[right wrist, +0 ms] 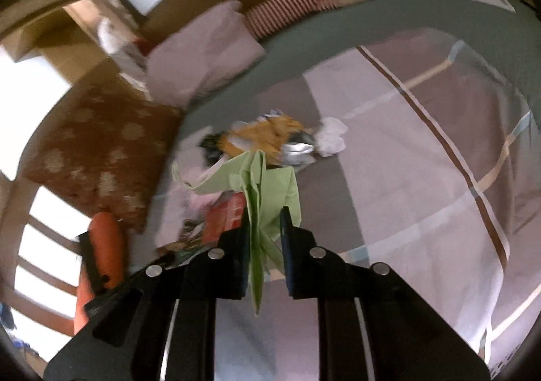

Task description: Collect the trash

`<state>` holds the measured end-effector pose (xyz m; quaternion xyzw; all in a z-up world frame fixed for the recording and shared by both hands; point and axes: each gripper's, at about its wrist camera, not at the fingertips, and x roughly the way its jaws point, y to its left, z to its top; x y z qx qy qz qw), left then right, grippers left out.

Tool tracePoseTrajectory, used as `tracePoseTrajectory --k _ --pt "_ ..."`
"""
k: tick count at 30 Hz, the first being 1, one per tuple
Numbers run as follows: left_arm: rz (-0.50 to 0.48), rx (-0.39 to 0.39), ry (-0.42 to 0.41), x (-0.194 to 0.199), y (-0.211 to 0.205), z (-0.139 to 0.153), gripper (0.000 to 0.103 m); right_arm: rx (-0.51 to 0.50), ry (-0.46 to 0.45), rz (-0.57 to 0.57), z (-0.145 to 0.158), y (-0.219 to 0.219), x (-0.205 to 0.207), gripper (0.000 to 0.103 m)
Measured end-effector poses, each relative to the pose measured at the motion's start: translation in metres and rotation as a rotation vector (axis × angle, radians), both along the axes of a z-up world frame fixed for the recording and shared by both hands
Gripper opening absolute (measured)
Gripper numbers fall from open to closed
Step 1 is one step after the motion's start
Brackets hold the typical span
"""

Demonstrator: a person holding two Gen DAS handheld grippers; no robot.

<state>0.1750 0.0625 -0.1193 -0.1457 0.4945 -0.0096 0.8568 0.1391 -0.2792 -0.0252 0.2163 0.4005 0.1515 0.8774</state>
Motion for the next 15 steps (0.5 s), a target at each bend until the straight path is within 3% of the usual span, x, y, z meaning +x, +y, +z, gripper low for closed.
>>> tracePoseTrajectory --k 3,8,11,15 --pt "-0.013 0.010 -0.022 -0.008 -0.002 0.021 0.012 -0.053 -0.089 0.030 0.020 0.010 -0.022 0.017" --pt "-0.061 0.051 -0.211 -0.058 -0.008 0.105 0.009 -0.111 -0.194 0.056 0.042 0.016 -0.055 0.017" --pt "-0.073 0.047 -0.322 -0.095 -0.012 0.139 0.009 -0.153 -0.253 0.059 0.048 0.020 -0.071 0.017" --pt "-0.083 0.071 -0.430 -0.138 -0.025 0.155 0.009 -0.198 -0.300 0.064 0.052 0.025 -0.087 0.017"
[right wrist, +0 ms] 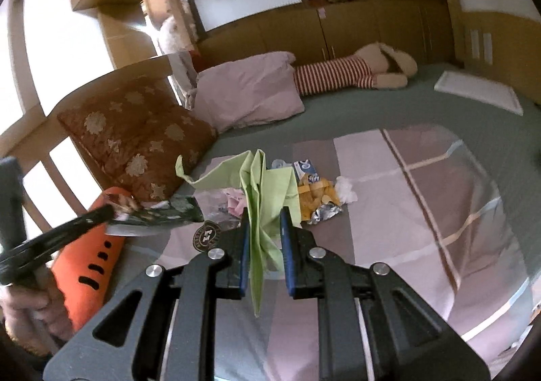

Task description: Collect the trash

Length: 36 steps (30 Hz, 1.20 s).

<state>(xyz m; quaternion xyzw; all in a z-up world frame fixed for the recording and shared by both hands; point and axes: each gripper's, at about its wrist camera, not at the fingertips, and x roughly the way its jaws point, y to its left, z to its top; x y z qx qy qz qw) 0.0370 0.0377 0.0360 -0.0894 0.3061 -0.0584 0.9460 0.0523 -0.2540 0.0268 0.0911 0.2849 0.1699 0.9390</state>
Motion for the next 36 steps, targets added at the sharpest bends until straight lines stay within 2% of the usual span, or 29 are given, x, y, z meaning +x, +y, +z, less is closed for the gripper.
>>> tracePoseTrajectory --k 4,8,16,36 --pt "-0.028 0.021 0.006 -0.005 -0.016 -0.012 0.009 -0.045 -0.024 0.000 0.000 0.008 -0.002 0.017" --pt "-0.019 0.029 0.026 0.000 -0.019 -0.020 0.009 -0.057 -0.008 0.000 -0.004 0.011 0.002 0.017" --pt "0.006 0.058 -0.003 -0.006 -0.018 -0.015 0.009 -0.078 -0.005 -0.013 -0.010 0.013 0.004 0.017" --pt "0.012 0.042 -0.011 -0.008 -0.014 -0.013 0.009 -0.082 0.001 -0.019 -0.014 0.014 0.006 0.017"
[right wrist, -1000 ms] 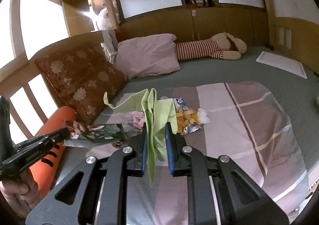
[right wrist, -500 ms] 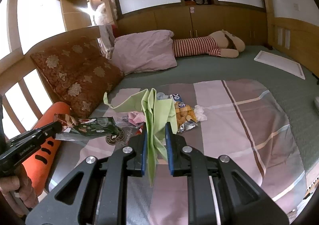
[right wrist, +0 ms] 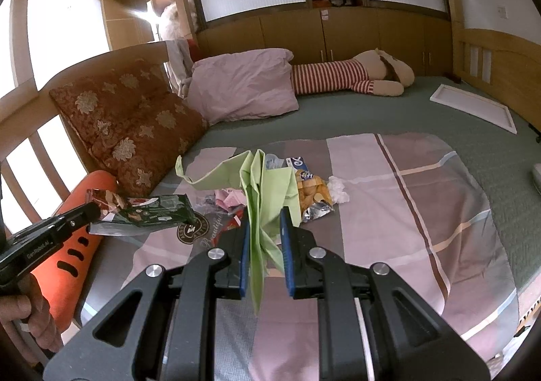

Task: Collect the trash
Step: 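Hold the green paper and dark wrapper raised above the pile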

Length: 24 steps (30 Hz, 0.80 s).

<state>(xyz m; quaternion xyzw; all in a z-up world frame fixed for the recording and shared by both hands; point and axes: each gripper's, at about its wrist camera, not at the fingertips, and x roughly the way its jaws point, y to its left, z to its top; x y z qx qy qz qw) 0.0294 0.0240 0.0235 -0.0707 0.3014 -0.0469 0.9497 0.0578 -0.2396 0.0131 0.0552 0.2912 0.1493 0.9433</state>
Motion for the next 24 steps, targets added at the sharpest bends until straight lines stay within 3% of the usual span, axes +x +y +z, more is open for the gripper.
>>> tracePoseTrajectory --k 24 --pt "-0.010 0.001 0.016 0.0009 -0.0027 -0.0030 0.010 -0.005 0.008 0.002 -0.0059 0.0033 -0.0003 0.017"
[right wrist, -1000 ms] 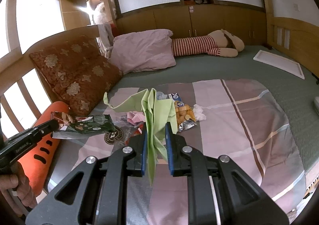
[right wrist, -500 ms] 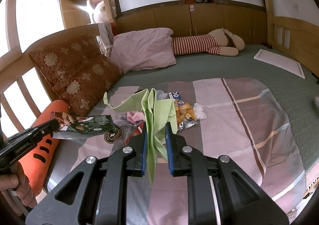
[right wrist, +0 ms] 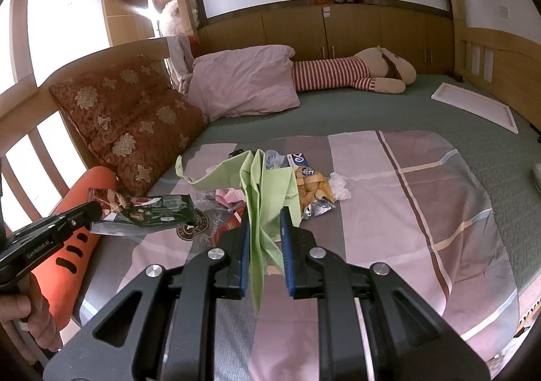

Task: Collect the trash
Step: 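Hold the green paper and dark wrapper raised above the pile, then carry both items to the white trash bag and open both grippers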

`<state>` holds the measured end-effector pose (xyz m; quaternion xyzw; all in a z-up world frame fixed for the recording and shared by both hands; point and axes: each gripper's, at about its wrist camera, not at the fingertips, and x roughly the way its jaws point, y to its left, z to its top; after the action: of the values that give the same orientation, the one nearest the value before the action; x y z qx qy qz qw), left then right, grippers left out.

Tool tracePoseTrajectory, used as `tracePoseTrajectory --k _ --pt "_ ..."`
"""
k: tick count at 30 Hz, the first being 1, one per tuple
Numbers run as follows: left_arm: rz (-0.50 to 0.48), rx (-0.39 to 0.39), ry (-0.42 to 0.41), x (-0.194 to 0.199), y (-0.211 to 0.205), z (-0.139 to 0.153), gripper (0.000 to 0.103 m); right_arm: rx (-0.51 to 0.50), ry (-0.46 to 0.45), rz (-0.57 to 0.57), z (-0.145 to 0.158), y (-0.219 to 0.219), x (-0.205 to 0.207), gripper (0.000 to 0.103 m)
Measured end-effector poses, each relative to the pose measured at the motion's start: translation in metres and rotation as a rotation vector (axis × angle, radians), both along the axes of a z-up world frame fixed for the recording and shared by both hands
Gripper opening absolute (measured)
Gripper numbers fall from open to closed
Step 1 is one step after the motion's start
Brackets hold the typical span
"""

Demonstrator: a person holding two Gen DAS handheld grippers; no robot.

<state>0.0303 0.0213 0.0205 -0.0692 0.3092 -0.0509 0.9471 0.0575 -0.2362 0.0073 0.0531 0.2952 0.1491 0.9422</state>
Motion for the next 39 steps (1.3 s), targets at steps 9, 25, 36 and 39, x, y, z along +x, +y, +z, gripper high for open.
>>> tracePoseTrajectory --k 9,25,36,39 --pt "0.000 -0.002 0.004 0.000 0.000 -0.001 0.010 -0.003 0.004 0.002 -0.002 0.001 0.000 0.017" --pt "-0.007 -0.015 0.015 0.003 0.000 -0.009 0.010 0.029 -0.007 -0.042 0.006 -0.025 -0.011 0.017" --pt "-0.165 -0.032 -0.006 -0.006 -0.035 -0.005 0.010 0.020 -0.021 -0.356 0.000 -0.184 -0.164 0.017" --pt "-0.235 -0.011 -0.014 -0.014 -0.055 -0.007 0.009 -0.038 0.068 -0.499 -0.025 -0.239 -0.208 0.017"
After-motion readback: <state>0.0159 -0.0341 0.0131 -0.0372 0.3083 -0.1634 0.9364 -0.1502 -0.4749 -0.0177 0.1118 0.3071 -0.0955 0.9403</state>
